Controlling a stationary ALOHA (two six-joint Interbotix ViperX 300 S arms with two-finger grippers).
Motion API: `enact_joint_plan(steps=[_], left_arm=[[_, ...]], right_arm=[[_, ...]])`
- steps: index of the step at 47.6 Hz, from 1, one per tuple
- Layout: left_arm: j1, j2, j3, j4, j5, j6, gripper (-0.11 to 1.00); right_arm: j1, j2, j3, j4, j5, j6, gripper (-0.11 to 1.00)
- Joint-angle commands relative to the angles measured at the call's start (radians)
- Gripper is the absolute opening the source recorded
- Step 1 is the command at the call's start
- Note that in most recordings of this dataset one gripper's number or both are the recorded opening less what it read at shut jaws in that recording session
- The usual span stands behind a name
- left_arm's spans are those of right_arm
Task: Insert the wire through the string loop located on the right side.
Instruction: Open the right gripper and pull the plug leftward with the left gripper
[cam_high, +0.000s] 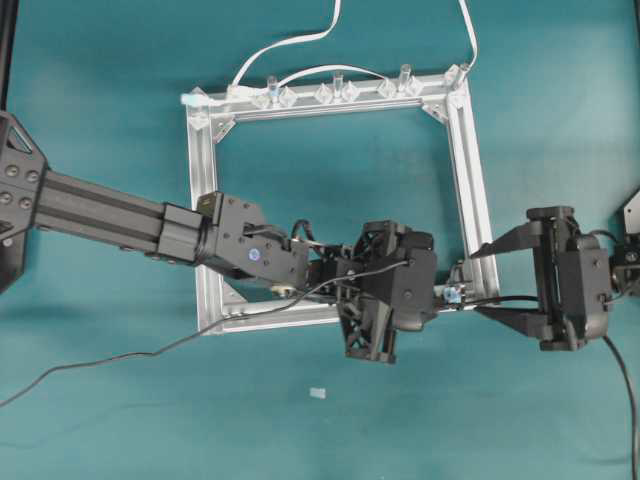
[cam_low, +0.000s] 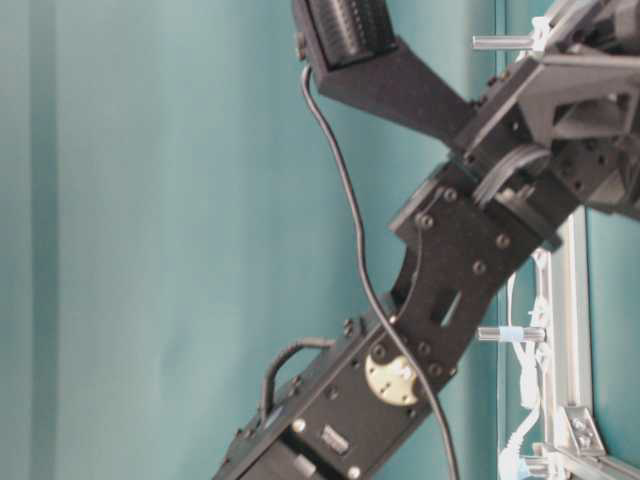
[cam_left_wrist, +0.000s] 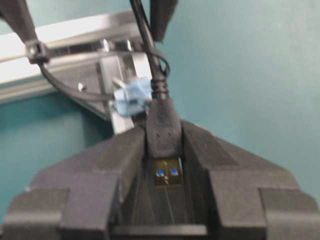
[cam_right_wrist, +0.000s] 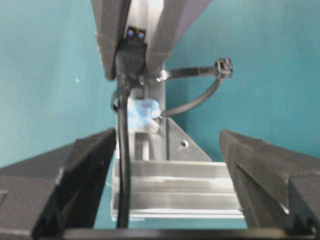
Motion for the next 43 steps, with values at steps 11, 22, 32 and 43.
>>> enact_joint_plan(steps=[11,22,32,43], left_arm=[[-0.003,-0.152,0.081,0.003,0.064,0.006,0.20],[-0.003,-0.245,0.178,0.002,0.104,0.006,0.20],[-0.014,-0.337,0.281,-0.005,0.166,-0.032,0.20],[-0.037,-0.460,0.388,-0.005,0.258,-0.083,0.20]], right_arm=[[-0.002,-0.006,-0.015,0.000,-0.012,-0.002,0.93],[-0.002,-0.006,-0.020,0.000,-0.011,0.000,0.93],[-0.002,-0.006,-0.026,0.000,-0.008,0.002,0.92],[-0.002,-0.006,-0.037,0.000,-0.006,0.000,0.92]])
